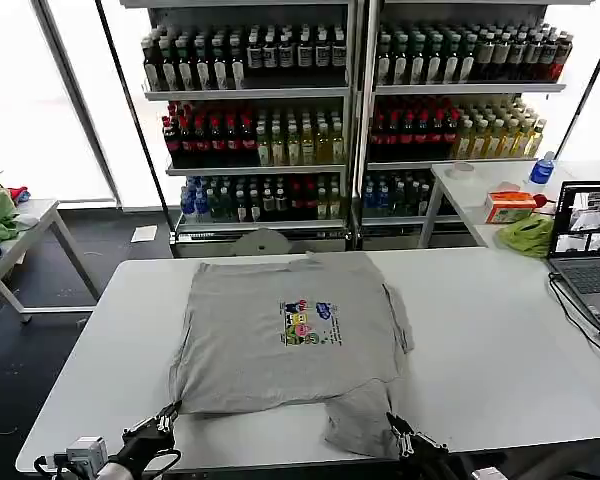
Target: Fold and organize the clothes.
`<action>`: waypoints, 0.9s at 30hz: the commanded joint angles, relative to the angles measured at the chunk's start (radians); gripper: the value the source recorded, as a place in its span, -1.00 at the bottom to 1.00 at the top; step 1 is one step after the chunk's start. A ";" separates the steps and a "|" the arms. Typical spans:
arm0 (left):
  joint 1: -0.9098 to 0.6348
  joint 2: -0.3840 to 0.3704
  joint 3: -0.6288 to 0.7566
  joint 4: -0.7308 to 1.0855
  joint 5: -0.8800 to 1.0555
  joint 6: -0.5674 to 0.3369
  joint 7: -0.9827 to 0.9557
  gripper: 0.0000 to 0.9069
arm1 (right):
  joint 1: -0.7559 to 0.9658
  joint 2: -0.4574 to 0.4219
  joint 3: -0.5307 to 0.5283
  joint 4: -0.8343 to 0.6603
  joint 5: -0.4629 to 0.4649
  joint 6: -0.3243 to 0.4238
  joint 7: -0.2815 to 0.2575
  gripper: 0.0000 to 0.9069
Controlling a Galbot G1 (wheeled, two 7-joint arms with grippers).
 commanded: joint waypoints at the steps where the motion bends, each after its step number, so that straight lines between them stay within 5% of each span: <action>1: -0.043 0.018 -0.017 -0.006 0.002 0.009 0.003 -0.93 | 0.138 0.034 -0.002 -0.035 0.025 0.009 0.017 -1.00; 15: -0.316 0.167 0.056 0.143 -0.099 0.010 0.000 -0.93 | 0.410 0.072 -0.027 -0.174 0.068 0.001 0.058 -1.00; 27: -0.545 0.188 0.169 0.325 -0.152 0.009 0.008 -0.93 | 0.629 0.119 -0.104 -0.383 -0.006 -0.016 0.062 -1.00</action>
